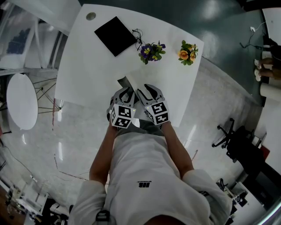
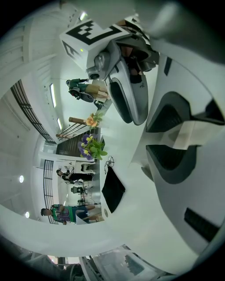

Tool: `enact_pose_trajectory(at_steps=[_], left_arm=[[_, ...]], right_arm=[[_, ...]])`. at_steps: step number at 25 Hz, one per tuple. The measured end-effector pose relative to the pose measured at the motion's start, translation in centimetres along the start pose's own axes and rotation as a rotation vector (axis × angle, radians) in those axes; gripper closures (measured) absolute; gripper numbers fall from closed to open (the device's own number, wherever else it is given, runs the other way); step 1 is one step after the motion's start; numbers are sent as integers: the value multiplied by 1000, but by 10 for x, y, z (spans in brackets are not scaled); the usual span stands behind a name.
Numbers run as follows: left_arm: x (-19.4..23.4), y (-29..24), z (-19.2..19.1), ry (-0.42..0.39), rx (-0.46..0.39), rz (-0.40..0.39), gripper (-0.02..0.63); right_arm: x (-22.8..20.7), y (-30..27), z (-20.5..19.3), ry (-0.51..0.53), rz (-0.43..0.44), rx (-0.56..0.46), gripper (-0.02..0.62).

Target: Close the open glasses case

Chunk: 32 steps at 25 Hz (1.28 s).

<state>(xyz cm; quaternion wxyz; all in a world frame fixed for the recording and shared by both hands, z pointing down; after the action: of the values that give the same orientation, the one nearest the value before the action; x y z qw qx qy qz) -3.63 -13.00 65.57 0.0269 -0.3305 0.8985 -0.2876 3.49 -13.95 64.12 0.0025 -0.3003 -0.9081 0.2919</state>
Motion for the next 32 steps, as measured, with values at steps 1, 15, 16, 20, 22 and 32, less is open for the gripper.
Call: enact_pose_trajectory(at_steps=[1, 15, 16, 20, 22, 32], left_arm=[[0, 1, 0, 0, 1, 0, 505], [8, 7, -10, 8, 13, 11, 505], [9, 7, -11, 8, 14, 12, 505], [10, 9, -12, 9, 14, 16, 505], [10, 10, -13, 8, 13, 16, 505], [16, 14, -19, 6, 23, 29, 483]], right_arm=[[1, 0, 0, 1, 1, 1, 435], [12, -4, -2, 11, 19, 12, 434], [13, -5, -2, 12, 21, 13, 434], [15, -6, -1, 15, 25, 12, 434], [16, -6, -1, 17, 26, 14, 434], [22, -8, -2, 26, 32, 21, 433]])
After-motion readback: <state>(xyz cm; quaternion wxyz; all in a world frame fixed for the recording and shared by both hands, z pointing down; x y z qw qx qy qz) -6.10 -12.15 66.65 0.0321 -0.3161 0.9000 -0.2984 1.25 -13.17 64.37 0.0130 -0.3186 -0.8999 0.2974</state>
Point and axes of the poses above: the fingertips, and each gripper's own axes: y backward along the fingers, x to its left, z out of its top, the point moved 3 cm from there along y, backward along the fingers, and after that the axes turned 10 degrees about -x, right-handed, at the moved point
